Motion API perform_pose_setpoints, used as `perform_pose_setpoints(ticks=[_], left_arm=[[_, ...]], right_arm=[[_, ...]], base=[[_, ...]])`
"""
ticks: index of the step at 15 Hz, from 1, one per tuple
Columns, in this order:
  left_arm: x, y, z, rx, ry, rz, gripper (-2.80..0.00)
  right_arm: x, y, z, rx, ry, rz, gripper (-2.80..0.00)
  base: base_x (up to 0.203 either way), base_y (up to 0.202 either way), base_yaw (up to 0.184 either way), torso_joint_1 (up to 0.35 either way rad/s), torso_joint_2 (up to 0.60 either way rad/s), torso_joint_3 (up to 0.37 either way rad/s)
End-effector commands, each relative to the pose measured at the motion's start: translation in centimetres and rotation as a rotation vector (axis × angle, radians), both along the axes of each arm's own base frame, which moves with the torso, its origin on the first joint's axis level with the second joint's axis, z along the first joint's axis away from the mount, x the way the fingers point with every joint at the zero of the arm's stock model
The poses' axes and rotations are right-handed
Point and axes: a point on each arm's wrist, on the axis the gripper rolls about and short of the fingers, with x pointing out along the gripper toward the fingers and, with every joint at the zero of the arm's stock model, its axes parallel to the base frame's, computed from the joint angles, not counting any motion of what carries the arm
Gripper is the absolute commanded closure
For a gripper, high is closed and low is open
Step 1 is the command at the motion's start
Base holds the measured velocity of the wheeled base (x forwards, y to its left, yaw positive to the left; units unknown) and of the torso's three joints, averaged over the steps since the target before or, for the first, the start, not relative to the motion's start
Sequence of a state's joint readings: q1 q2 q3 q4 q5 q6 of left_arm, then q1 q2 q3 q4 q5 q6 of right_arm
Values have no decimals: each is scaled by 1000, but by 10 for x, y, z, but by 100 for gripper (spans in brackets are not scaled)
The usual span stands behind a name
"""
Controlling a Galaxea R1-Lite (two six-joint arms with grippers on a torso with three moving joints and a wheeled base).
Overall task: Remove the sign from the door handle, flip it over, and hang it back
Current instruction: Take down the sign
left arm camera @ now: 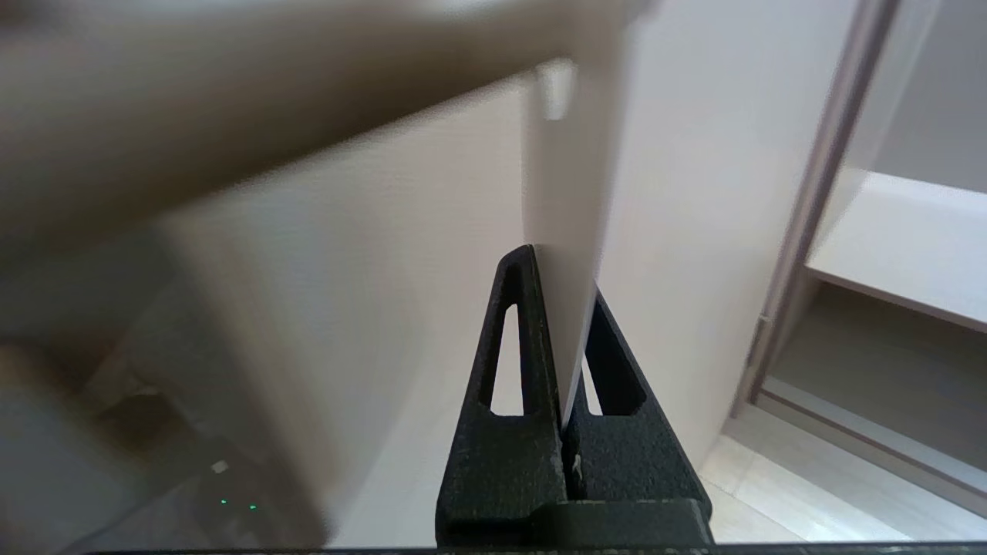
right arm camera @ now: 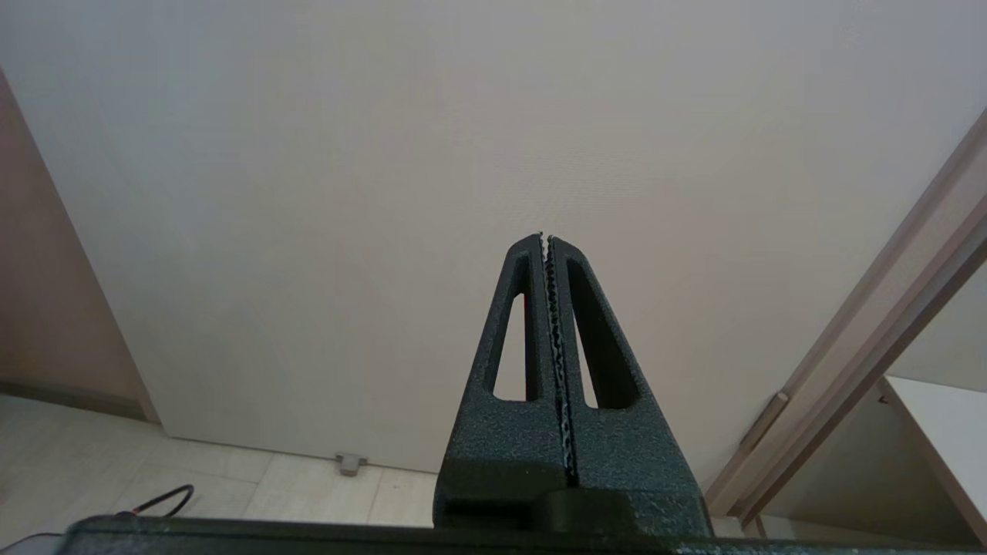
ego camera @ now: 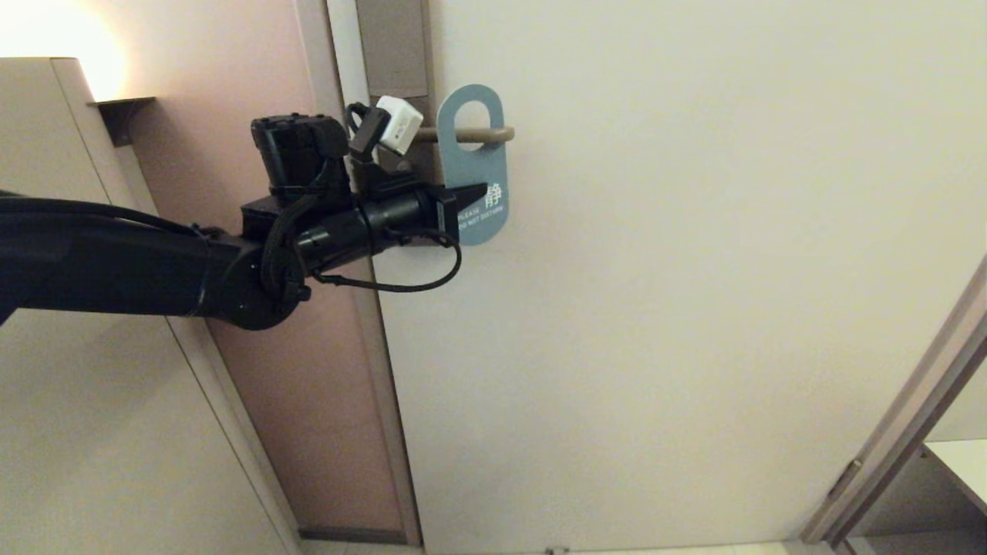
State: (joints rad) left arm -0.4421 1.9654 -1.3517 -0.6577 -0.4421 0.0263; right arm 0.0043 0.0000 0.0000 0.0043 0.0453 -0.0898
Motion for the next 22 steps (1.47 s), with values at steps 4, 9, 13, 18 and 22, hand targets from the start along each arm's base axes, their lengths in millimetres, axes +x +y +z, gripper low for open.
perform_pose_setpoints(ticks=[4,9,13,18,22], left_arm=[[0,-13,-8,6,15,-13,0],[3,-14,-10,6,17,-12,0],[11,-18,-7,-6,-4,-13,0],[12,-28,-4,-14,-20,-33,0],[1,-42,0,-19,-25,-74,0]], right_arm=[[0,0,0,-1,2,1,0],[0,0,0,-1,2,1,0],[0,0,0,-1,2,1,0],[0,0,0,-1,2,1,0],[0,0,0,-1,2,1,0]], base=[[0,0,0,0,0,0],[0,0,0,0,0,0],[0,0,0,0,0,0],[0,0,0,0,0,0],[0,0,0,0,0,0]])
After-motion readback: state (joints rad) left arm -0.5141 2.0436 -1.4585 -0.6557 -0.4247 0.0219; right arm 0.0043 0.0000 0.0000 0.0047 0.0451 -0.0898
